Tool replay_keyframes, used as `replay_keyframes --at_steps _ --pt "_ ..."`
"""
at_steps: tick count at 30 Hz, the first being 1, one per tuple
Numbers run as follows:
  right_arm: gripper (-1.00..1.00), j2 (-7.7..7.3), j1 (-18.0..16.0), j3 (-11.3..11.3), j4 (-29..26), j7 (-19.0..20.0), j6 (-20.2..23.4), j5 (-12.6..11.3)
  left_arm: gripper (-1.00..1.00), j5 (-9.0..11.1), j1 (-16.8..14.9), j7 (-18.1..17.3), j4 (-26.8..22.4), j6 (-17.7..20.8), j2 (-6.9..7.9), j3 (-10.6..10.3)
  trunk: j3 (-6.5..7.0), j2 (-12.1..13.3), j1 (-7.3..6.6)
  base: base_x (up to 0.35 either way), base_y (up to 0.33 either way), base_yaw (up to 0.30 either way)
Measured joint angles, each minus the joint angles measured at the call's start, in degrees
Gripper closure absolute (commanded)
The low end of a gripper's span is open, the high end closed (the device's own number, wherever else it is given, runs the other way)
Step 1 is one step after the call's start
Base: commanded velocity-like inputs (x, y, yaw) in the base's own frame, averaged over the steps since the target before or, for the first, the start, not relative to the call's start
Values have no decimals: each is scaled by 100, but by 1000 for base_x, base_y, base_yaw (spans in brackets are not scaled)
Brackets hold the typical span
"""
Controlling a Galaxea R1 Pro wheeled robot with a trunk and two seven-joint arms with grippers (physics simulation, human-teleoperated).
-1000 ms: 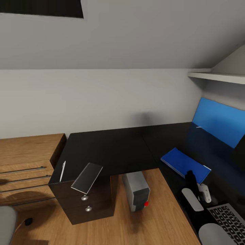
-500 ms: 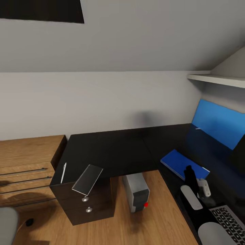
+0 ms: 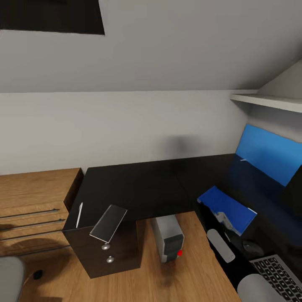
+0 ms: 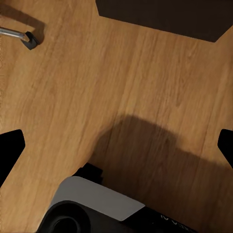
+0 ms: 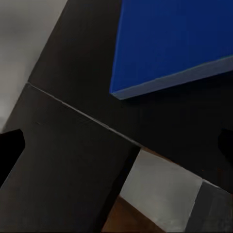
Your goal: In the bedroom, organize the workspace by keeping the computer under the desk, ensuring the monitor is on the desk, placing the keyboard on the desk next to the monitor, placing the mouse on the desk next to the keyboard, moving the folder from the swivel chair onto the desk next to the mouse, stacking the notebook on top of the folder with the pen on top of the notebook, and positioning the swivel chair next to the desk.
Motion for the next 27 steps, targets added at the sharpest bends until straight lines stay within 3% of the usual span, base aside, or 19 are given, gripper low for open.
replay_keyframes --at_steps 1,2,4,6,9,10,15,18,21,27 --pt "-100 -3 0 64 -146 -184 352 10 -100 2 0 0 0 0 4 1 18 40 -22 0 0 0" --pt "-100 -8 -1 136 -480 -700 944 14 -100 4 0 1 0 0 10 2 36 80 -44 0 0 0" --pt "-100 -11 -1 175 -742 -1140 1329 -16 -100 5 0 1 0 0 11 2 72 161 -88 0 0 0" --pt "-100 -13 -1 199 -1203 -1698 2178 -44 -100 9 0 5 0 -5 14 6 108 241 -132 0 0 0" --pt "-100 -17 1 199 -1398 -1846 2658 -35 -100 12 0 12 0 -8 14 9 162 361 -198 0 0 0" --pt "-100 -16 6 199 -1468 -1902 2797 -19 -100 10 0 11 0 -11 14 10 180 401 -220 0 0 0" --pt "-100 -15 24 260 -1543 -1961 2663 136 -100 -2 0 12 -1 -54 12 22 270 602 -330 0 0 0" --pt "-100 -18 26 653 -1590 -2103 2908 384 -100 -3 0 18 -6 -59 14 27 324 723 -396 0 0 0" --pt "-100 -9 22 914 -1863 -2469 3327 582 -100 -3 0 29 -8 -63 14 28 378 843 -462 0 0 0" --pt "-100 -25 97 1051 -2877 -3325 3855 664 -100 -9 0 42 -8 -77 15 36 486 1084 -594 0 0 0"
